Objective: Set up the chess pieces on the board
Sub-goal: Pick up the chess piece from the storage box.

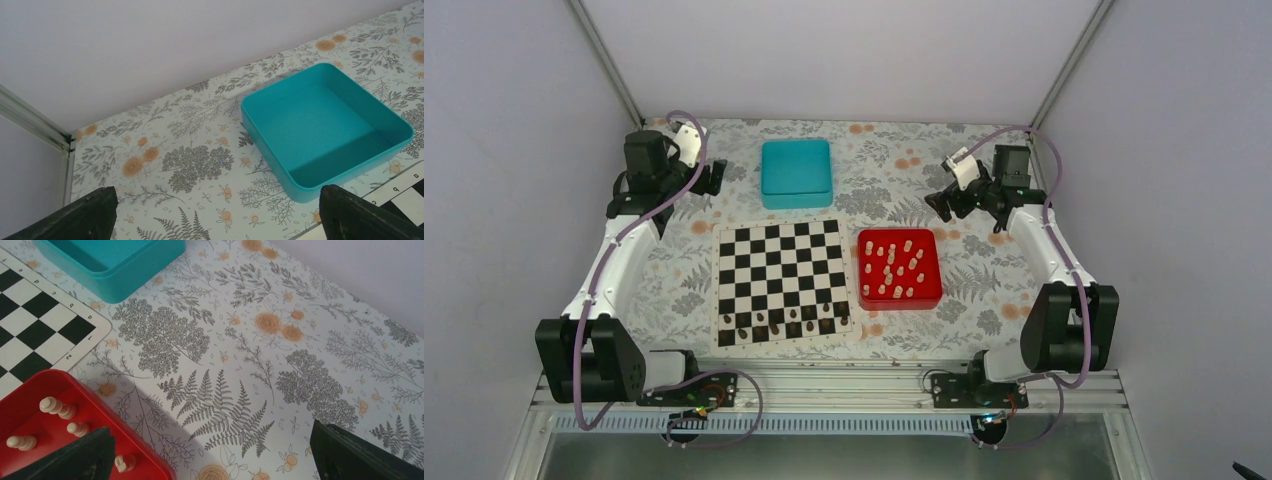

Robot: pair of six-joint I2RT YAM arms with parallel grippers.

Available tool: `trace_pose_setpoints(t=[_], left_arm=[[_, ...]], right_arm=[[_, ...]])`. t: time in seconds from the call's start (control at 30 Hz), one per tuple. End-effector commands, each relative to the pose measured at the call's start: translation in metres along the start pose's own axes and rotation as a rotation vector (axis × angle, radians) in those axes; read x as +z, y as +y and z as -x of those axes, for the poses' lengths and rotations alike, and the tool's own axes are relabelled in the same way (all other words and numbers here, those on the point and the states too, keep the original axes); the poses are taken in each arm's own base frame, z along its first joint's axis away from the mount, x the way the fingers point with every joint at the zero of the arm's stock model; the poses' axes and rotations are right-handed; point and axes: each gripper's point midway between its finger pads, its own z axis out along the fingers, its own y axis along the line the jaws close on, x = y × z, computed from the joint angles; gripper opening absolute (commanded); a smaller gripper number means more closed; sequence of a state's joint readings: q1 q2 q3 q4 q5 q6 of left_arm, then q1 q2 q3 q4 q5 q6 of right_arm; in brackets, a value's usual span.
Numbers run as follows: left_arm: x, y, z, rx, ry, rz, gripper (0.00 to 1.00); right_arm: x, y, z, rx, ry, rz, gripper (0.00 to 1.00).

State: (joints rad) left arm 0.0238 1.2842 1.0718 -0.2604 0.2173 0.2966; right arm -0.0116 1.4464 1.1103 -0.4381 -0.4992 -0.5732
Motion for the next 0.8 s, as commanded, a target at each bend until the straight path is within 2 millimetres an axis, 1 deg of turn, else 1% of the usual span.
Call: trace_pose_setpoints(t=[0.0,0.13,0.23,0.3,0.37,0.43,0.5,0.57,0.63,0.7,0.77], left_arm=[[-0.008,0.0,0.016,0.009,-0.039,0.003,1.0],[-0.007,-0.004,0.015,0.009,-0.031,-0.024,1.0],[-0.009,-0.006,0.016,0.021,-0.04,-0.028,1.0],[-0.011,-0.003,0.018,0.02,-0.045,-0.015,1.0],[-0.012,-0.003,0.018,0.025,-0.047,-0.007,1.0],[-0.012,-0.002,0.016,0.031,-0.045,-0.003,1.0],[-0.01,-0.002,0.014,0.035,-0.04,-0.004,1.0],[-0.008,-0.002,0.012,0.035,-0.034,-0.002,1.0],[-0.006,-0.001,0.01,0.034,-0.027,0.002,1.0],[-0.005,-0.001,0.009,0.036,-0.025,0.002,1.0],[-0.004,0.0,0.009,0.037,-0.024,0.006,1.0]], right_arm=[[-0.004,0.01,-0.005,-0.048,0.037,0.009,1.0],[-0.004,0.02,-0.007,-0.082,0.048,0.046,1.0],[-0.007,0.035,-0.004,-0.132,0.03,0.102,1.0],[-0.008,0.049,0.001,-0.168,0.022,0.142,0.99],[-0.007,0.068,0.001,-0.213,0.042,0.191,0.94],[-0.002,0.086,-0.002,-0.238,0.093,0.211,0.92],[0.005,0.103,-0.013,-0.256,0.167,0.226,0.85],[0.013,0.112,-0.028,-0.262,0.248,0.223,0.77],[0.022,0.113,-0.043,-0.246,0.316,0.208,0.7],[0.029,0.11,-0.055,-0.226,0.352,0.19,0.62],[0.034,0.11,-0.063,-0.218,0.366,0.191,0.57]])
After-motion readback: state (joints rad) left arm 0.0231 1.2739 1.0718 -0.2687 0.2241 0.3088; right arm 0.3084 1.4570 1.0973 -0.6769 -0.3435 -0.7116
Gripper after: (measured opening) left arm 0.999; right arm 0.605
